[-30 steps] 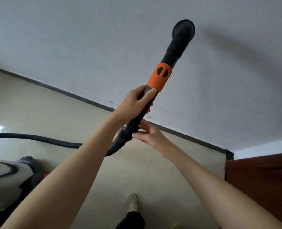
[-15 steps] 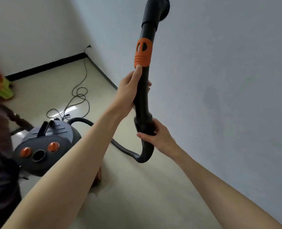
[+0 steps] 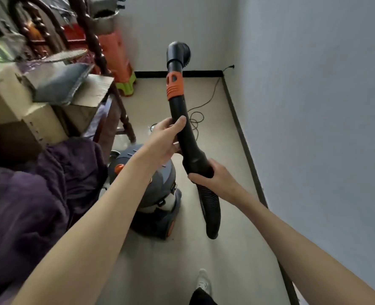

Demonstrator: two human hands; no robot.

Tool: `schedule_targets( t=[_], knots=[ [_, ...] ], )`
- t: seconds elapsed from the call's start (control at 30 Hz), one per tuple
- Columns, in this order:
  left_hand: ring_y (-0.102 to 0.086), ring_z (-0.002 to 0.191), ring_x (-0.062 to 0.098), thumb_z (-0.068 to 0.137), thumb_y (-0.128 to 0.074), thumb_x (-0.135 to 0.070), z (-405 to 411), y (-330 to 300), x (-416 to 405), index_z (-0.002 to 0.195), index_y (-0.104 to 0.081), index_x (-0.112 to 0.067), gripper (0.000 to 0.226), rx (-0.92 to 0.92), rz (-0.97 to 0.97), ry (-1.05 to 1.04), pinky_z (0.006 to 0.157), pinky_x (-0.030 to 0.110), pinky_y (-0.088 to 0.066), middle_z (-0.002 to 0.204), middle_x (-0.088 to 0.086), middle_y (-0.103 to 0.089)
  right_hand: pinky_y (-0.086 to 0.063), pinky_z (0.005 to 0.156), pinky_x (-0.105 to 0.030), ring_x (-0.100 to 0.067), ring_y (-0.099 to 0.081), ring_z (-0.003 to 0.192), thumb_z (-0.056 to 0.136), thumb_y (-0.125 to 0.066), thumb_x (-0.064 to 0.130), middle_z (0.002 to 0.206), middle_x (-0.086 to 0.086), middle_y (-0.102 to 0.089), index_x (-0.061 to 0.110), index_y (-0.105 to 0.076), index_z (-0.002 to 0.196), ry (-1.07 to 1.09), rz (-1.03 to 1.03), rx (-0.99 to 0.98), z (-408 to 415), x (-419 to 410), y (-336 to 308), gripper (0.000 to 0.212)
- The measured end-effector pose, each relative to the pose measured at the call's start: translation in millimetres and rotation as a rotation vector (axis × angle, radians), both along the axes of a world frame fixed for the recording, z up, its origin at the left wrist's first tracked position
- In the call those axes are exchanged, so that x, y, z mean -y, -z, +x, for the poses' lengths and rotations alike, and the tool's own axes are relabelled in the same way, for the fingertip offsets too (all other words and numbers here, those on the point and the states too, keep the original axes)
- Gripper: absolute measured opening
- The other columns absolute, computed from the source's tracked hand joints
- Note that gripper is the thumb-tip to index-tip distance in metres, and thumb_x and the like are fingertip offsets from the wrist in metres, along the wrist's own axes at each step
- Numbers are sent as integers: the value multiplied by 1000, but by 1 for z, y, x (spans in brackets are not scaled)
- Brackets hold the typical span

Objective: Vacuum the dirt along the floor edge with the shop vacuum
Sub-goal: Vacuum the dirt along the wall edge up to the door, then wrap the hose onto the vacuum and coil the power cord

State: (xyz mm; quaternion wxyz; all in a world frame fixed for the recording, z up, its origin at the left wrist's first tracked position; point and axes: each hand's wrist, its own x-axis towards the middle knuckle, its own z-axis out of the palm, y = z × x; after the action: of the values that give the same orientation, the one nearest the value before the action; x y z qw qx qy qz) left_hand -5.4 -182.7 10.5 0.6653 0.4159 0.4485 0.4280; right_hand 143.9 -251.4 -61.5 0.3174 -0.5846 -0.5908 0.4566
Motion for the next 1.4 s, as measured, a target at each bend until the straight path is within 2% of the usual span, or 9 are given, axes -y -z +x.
schedule_targets(
  t=[0.23,0.37,0.5,0.7,0.8,0.93,1.1,1.23,1.4],
  knots=[
    [-62,98,28,92,-60,-17,-41,14,-48,125,-45,-3,40,85,-142,-346,83,42,-55,106,11,-59,-45,64,-14,2,-57,71,83,-73,34,82,6,-61,23,-54,96,-145,21,-84,-31,-70,13,25],
    [-64,91,26,91,-61,-18,-66,28,-68,116,-46,-4,33,134,-190,-480,65,35,-57,109,13,-60,-46,71,-21,-7,-58,79,80,-64,49,86,6,-62,21,-57,104,-194,16,-90,-53,-105,21,38],
    [-64,90,26,91,-62,-18,-87,50,-94,119,-42,-2,37,107,-216,-528,68,38,-57,107,14,-59,-44,70,-25,-6,-54,74,89,-67,37,79,10,-55,31,-52,91,-256,-33,-66,-78,-139,38,16],
    [-67,86,22,94,-57,-18,-114,104,-143,101,-55,-4,16,87,-237,-436,76,33,-57,98,11,-63,-47,67,-31,-12,-54,70,86,-69,32,75,5,-54,27,-51,83,-153,-18,-8,-111,-187,78,19],
    [-67,83,17,96,-54,-19,-130,139,-154,111,-57,-2,23,-55,-252,-375,78,29,-57,100,11,-64,-47,67,-28,-13,-55,72,85,-70,33,74,6,-55,29,-50,79,-67,-65,2,-119,-200,107,21],
    [-62,82,17,95,-56,-14,-156,200,-150,101,-59,-12,7,-260,-366,-420,78,28,-54,97,8,-62,-49,71,-34,-16,-57,75,79,-65,46,77,5,-58,30,-52,82,41,-121,-1,-120,-212,145,21],
    [-59,81,18,91,-57,-7,-196,283,-135,116,-57,-2,26,-646,-438,-581,83,34,-52,100,13,-62,-51,75,-38,-18,-60,79,84,-68,41,81,5,-58,29,-53,84,76,-176,24,-124,-237,190,19],
    [-54,91,17,90,-58,-10,-217,322,-135,120,-56,-2,31,-904,-383,-598,76,12,-34,102,5,-57,-45,68,-17,-5,-55,76,88,-65,39,84,7,-57,20,-55,93,66,-199,36,-147,-259,225,23],
    [-59,98,26,86,-66,-16,-227,354,-149,113,-60,-4,30,-1043,-212,-553,88,25,-38,108,14,-61,-40,67,-13,1,-52,76,88,-65,39,80,14,-55,21,-53,95,105,-198,63,-175,-275,253,23]
  ],
)
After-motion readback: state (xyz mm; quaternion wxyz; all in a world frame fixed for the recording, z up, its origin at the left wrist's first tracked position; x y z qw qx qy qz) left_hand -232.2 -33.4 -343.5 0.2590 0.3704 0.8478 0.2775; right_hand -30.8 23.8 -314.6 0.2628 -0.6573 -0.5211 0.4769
